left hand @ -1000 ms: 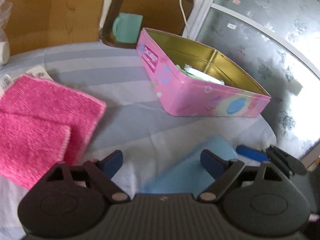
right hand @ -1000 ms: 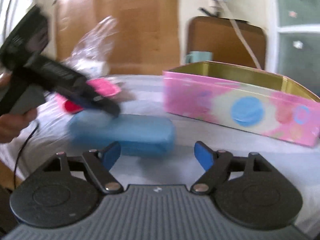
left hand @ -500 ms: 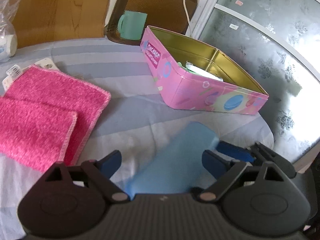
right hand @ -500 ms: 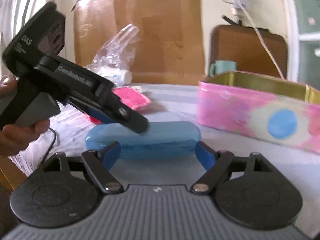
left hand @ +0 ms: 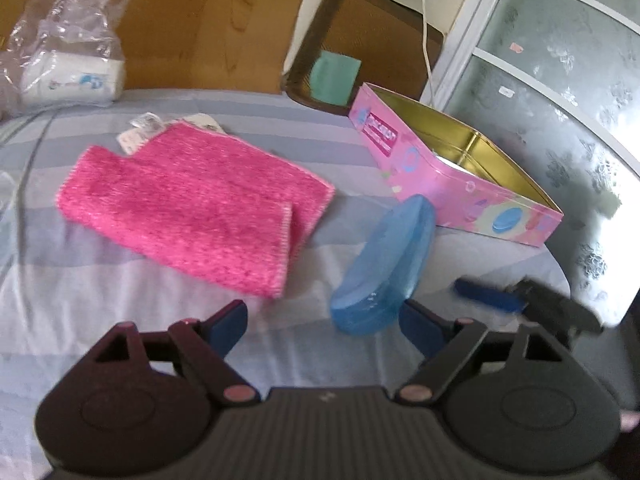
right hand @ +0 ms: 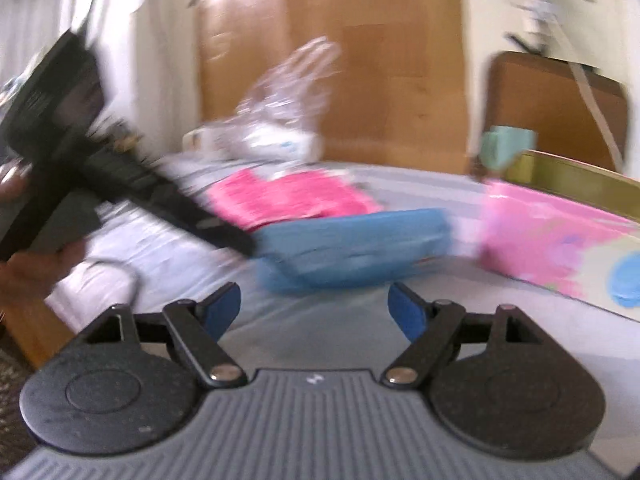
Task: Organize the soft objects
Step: 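Carry the blue case into the pink tin and open the right gripper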
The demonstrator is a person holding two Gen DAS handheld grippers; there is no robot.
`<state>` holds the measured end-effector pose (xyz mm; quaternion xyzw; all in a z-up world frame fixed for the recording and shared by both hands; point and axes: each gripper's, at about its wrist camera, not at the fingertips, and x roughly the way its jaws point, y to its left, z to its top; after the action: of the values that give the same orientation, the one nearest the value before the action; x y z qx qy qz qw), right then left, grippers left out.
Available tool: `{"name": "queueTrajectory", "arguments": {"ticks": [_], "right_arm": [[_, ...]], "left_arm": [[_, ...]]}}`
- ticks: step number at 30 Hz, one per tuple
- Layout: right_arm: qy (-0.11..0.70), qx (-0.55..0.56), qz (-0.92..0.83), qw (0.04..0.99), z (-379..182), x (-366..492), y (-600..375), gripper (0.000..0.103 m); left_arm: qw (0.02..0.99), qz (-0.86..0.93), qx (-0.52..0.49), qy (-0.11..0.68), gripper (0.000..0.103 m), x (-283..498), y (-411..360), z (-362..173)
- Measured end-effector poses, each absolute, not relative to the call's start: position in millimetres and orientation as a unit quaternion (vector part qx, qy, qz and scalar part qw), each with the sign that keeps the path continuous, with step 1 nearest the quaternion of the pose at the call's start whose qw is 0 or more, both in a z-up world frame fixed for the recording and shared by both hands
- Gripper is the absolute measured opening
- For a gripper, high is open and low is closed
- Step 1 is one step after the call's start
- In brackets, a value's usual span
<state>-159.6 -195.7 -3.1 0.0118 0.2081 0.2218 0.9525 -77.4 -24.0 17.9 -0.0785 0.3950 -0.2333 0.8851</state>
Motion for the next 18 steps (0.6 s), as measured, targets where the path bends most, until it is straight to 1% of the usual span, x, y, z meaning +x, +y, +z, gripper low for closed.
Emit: {"name": "queueTrajectory", "arguments": {"ticks": [5,10,13,14,15,16,17,18], "right_arm": [[0.211,0.064,0.159,0.962,7.1,-138.3,-224.3,0.084],[0.219,0.118,0.154,0.956,9.6,-101.8,-227.8,0.083],[0.227,0.131,0.157,0.952,6.0,-85.8,-225.3,0.080],[0.230,0.134,0.158,0.951,5.3,-80.4,-223.3,0.077],[0.237,0.141,0.163,0.947,4.1,-77.2,-223.7,0.070],[0.246,0.151,0.167,0.943,1.8,-72.9,-223.6,0.066],[0.250,0.157,0.172,0.940,0.7,-73.0,-224.9,0.060],[0.251,0.161,0.181,0.937,1.0,-75.9,-224.9,0.059]], "left_arm": [[0.885,-0.234,-0.082,0.393,0.087,-78.9,-15.3,16.0],[0.882,-0.234,-0.086,0.399,0.086,-79.9,-15.4,10.5],[0.882,-0.234,-0.088,0.400,0.087,-83.1,-15.2,9.9],[0.881,-0.237,-0.089,0.401,0.086,-83.4,-16.0,9.9],[0.880,-0.239,-0.089,0.401,0.086,-84.0,-17.3,9.8],[0.879,-0.242,-0.088,0.402,0.086,-84.4,-19.4,9.5],[0.878,-0.244,-0.085,0.402,0.086,-84.8,-21.7,9.2],[0.879,-0.245,-0.080,0.401,0.086,-85.5,-24.6,9.1]]}}
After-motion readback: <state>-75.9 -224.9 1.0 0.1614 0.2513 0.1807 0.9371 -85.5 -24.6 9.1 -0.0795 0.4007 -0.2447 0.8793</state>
